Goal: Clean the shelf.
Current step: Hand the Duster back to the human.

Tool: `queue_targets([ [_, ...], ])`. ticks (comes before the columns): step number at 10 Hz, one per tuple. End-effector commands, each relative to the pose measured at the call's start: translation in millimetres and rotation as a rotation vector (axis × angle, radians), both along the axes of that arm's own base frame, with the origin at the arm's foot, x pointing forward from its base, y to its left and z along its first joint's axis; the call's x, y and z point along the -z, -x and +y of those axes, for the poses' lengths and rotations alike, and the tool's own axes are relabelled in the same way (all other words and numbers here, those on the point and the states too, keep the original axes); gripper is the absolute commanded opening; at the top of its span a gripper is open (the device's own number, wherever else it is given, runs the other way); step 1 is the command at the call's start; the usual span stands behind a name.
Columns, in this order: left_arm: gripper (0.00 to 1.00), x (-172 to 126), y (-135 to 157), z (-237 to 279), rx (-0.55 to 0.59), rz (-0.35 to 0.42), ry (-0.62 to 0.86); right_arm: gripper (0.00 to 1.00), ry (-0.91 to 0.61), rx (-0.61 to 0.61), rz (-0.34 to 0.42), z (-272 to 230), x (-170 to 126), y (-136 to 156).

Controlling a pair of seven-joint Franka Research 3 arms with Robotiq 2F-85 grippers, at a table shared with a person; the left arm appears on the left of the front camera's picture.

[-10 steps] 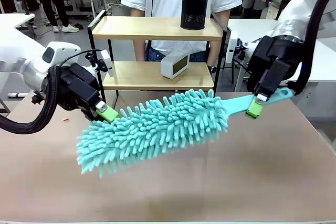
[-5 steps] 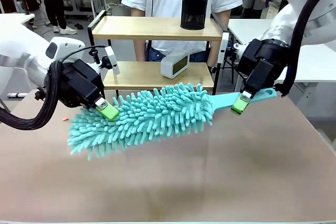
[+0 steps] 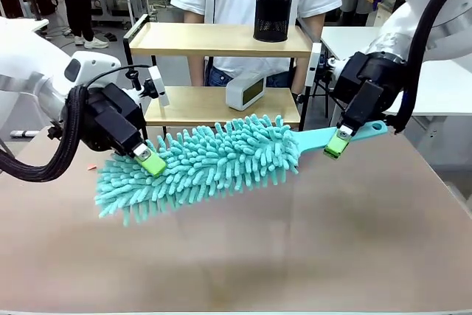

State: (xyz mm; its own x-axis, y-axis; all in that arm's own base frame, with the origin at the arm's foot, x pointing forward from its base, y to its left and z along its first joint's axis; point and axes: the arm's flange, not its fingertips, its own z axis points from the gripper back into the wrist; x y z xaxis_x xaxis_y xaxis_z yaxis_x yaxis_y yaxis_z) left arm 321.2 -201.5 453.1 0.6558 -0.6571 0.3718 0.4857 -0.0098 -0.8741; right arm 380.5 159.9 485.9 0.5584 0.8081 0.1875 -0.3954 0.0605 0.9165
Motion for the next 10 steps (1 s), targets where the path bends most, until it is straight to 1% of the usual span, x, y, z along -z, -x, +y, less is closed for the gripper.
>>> queue_targets([
  [1, 0.0, -0.5, -4.2, -0.6, 0.039, -0.01, 0.001, 0.11, -0.019, 0.003, 0.014, 4.8, -5.1, -4.6],
  [2, 0.35, -1.1, -4.8, -0.9, 0.044, -0.008, 0.002, 0.11, -0.018, 0.002, 0.016, 4.7, -4.7, -5.2],
  [3, 0.0, -1.1, -4.4, -0.7, 0.049, -0.012, 0.002, 0.11, -0.018, 0.003, 0.018, 4.5, -4.4, -5.2],
  [4, 0.0, -1.0, -4.3, -0.4, 0.049, -0.015, 0.0, 0.11, -0.017, 0.004, 0.016, 4.5, -4.4, -5.0],
  [5, 0.03, -1.3, -4.1, -0.2, 0.047, -0.017, 0.003, 0.11, -0.018, 0.003, 0.015, 4.3, -4.3, -4.9],
  [6, 0.0, -1.2, -3.7, -0.2, 0.046, -0.018, 0.004, 0.11, -0.017, 0.002, 0.014, 4.3, -4.4, -4.4],
  [10, 0.0, -0.8, -2.4, 0.0, 0.047, -0.022, 0.003, 0.11, -0.017, 0.005, 0.012, 3.0, -3.5, -2.6],
])
